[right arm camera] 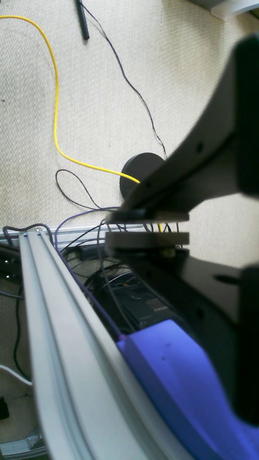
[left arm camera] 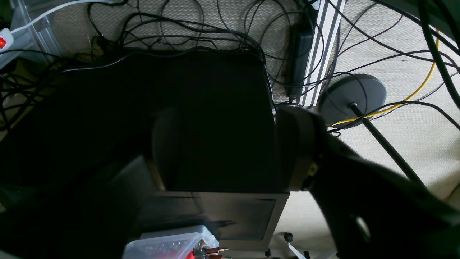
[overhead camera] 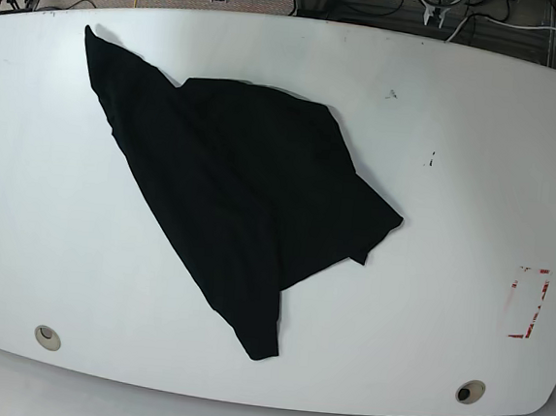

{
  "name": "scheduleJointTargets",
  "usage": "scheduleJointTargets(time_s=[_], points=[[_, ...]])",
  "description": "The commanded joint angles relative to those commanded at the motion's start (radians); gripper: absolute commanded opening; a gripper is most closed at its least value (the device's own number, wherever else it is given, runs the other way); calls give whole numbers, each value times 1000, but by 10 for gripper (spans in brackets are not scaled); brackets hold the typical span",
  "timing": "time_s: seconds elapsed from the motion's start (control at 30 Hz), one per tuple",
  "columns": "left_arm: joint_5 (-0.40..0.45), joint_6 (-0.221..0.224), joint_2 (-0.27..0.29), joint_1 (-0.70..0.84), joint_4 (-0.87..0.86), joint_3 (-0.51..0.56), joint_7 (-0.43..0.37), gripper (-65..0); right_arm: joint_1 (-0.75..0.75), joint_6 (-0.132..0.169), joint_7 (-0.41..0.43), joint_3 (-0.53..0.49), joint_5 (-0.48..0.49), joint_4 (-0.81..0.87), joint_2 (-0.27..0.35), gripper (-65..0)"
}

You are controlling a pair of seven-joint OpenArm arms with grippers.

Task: Fold the T-shirt properly

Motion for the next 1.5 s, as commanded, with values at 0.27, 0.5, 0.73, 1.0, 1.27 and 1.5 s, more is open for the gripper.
scheduleJointTargets(time_s=[0.27,0.5,0.73,1.0,1.27,1.5], points=[[1,0,-2,2,7,-1,-2,-264,0,-2,3,1,-1,0,1,-620],[-2,-1,-3,5,6,-1,-11,-264,2,-3,5,-1,2,-5,2,-621],[-1,-2,-3,6,11,0,-11,-264,1,-3,6,-1,1,-4,3,-621],[-1,-1,-2,12,15,-1,-17,-264,1,-8,3,0,-2,2,1,-624],[-1,-1,-6,37,40,-5,-30,-267,-14,-8,7,1,2,27,3,-626],[0,-1,-22,104,153,-6,-43,-271,-78,-9,39,4,-1,107,2,-626]])
